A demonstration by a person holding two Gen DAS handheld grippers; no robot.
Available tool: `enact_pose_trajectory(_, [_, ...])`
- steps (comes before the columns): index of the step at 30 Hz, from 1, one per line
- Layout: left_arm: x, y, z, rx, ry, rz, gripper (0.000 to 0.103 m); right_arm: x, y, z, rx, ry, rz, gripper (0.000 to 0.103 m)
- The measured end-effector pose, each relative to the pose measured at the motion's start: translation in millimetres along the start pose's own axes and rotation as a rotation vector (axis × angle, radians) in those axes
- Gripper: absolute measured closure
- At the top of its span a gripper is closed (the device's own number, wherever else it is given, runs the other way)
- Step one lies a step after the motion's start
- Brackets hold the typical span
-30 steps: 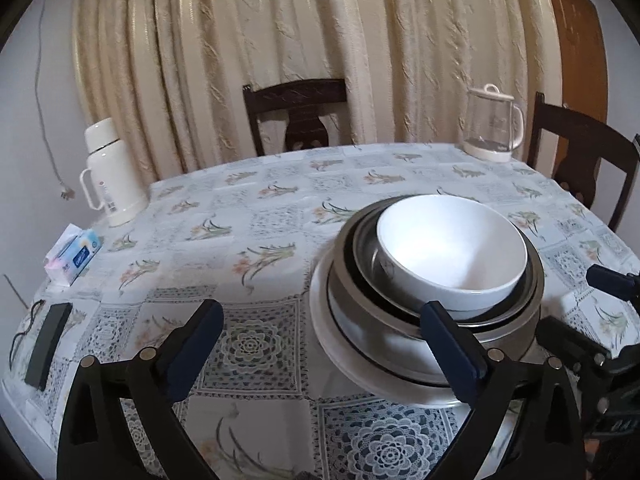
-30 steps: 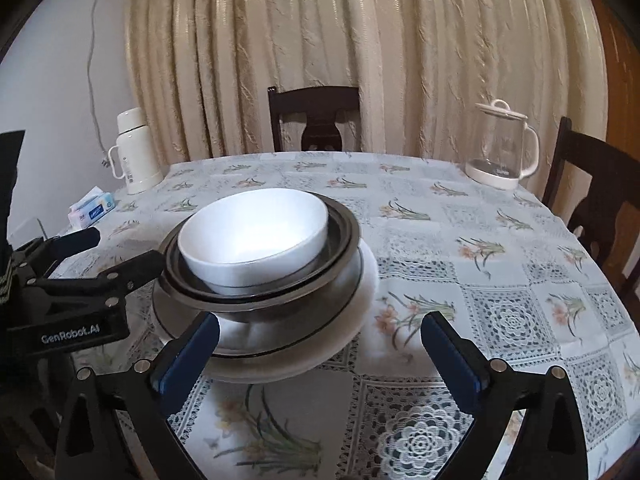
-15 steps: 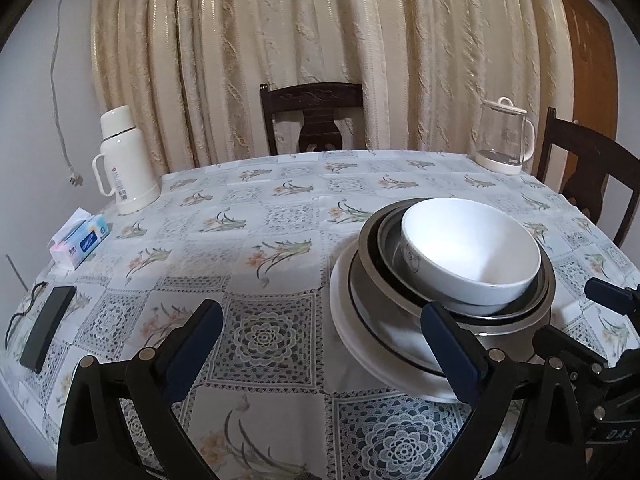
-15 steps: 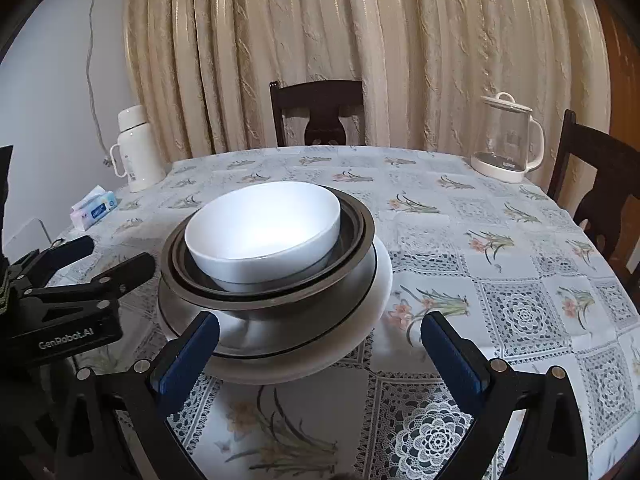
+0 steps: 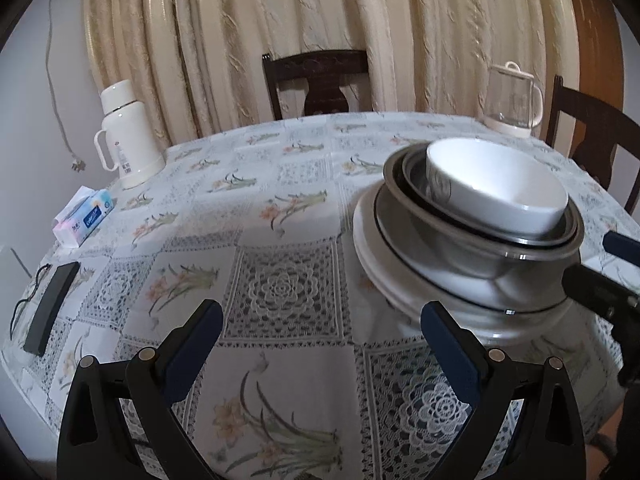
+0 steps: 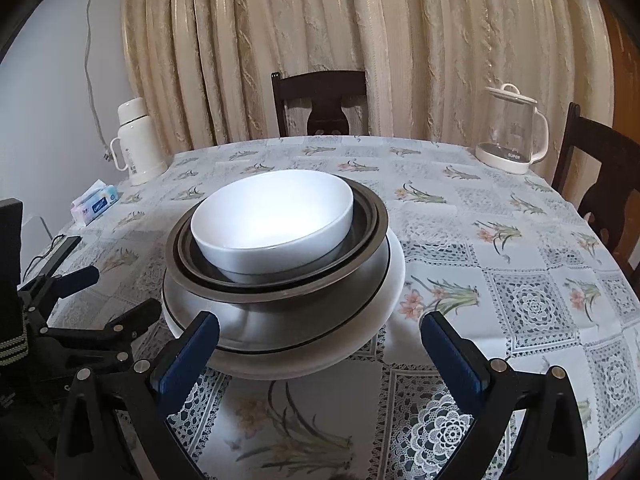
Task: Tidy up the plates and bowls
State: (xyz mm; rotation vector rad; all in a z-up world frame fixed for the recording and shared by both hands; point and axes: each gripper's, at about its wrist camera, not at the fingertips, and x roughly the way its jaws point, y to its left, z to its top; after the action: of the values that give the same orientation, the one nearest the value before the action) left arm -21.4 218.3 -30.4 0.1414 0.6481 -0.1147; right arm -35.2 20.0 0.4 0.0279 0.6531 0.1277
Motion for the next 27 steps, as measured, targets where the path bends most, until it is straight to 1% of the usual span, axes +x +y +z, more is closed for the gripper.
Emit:
enact_pose_trajectory(8, [2.1,-1.0,-2.9,0.001,0.004,-0.009,0.003,3.1,4.4,-3.9,-0.006,0.019,0.002,0.0])
enact_pose_trajectory(19, [2.4,-2.3,-4.4,0.0,0.005,-0.009,0.003,2.4,-3.0,-8.1,0.024,0.021,0.013,0.0])
enact_pose_trajectory(27, [2.4,-1.6,-4.1,0.001,0.004,-0.009,0.003,2.3,2.7,-11.4,0.0,0.032,0.02,0.0])
